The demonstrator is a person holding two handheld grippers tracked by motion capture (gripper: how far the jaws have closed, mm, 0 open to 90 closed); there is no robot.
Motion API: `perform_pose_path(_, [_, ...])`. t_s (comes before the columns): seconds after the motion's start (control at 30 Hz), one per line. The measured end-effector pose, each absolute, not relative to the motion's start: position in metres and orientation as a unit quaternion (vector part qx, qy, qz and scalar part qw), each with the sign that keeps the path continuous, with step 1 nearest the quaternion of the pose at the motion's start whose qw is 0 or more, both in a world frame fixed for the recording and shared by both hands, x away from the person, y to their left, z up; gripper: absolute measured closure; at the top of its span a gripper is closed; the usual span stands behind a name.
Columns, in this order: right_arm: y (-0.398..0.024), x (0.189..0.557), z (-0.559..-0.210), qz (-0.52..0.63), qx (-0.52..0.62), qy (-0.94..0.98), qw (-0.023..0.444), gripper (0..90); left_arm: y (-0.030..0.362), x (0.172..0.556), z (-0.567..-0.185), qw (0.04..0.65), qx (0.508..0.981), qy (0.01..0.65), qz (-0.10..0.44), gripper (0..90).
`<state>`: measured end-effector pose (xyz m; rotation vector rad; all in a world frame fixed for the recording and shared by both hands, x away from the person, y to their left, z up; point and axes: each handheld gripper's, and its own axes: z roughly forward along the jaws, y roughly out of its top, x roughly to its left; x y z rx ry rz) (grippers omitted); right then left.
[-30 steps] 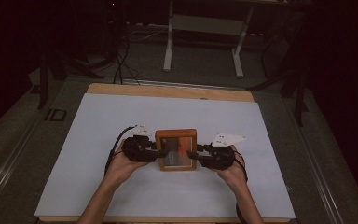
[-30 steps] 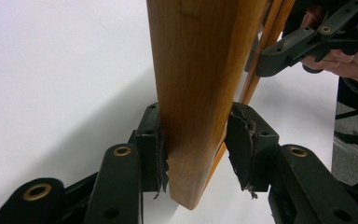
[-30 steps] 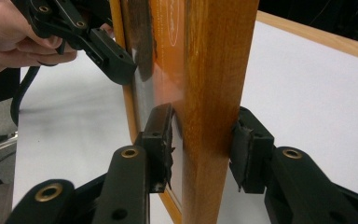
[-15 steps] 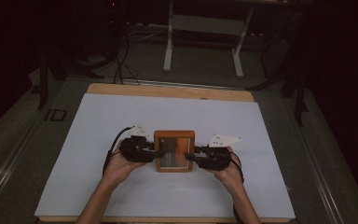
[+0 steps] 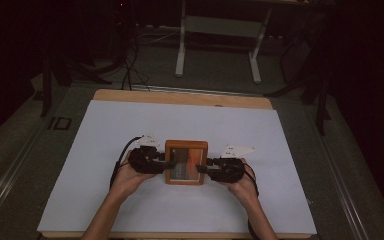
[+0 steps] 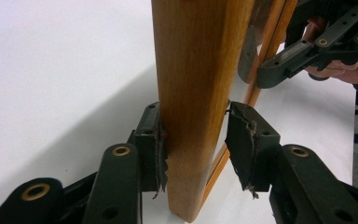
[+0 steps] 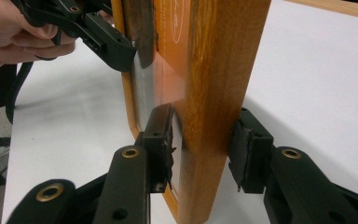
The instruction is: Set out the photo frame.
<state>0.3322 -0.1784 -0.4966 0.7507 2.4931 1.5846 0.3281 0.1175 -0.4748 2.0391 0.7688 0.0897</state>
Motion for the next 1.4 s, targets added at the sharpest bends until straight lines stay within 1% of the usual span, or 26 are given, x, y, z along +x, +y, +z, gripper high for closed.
perform_pose_path(0.33, [-0.181,0.334,-0.501,0.522,0.253,0.813,0.042,63.1,0.116,0.330,-0.478,0.473,0.822,0.316,0.041,58.2])
perform_pose_path(0.83, [-0.181,0.344,-0.506,0.524,0.275,0.805,0.038,62.1,0.118,0.340,-0.486,0.486,0.800,0.350,0.028,57.5])
perform_pose_path(1.1, [-0.182,0.346,-0.507,0.523,0.282,0.803,0.033,62.5,0.118,0.343,-0.487,0.489,0.798,0.351,0.024,57.5])
perform_pose_path(1.4, [-0.182,0.345,-0.506,0.522,0.281,0.805,0.034,63.1,0.118,0.343,-0.487,0.487,0.797,0.355,0.025,54.8])
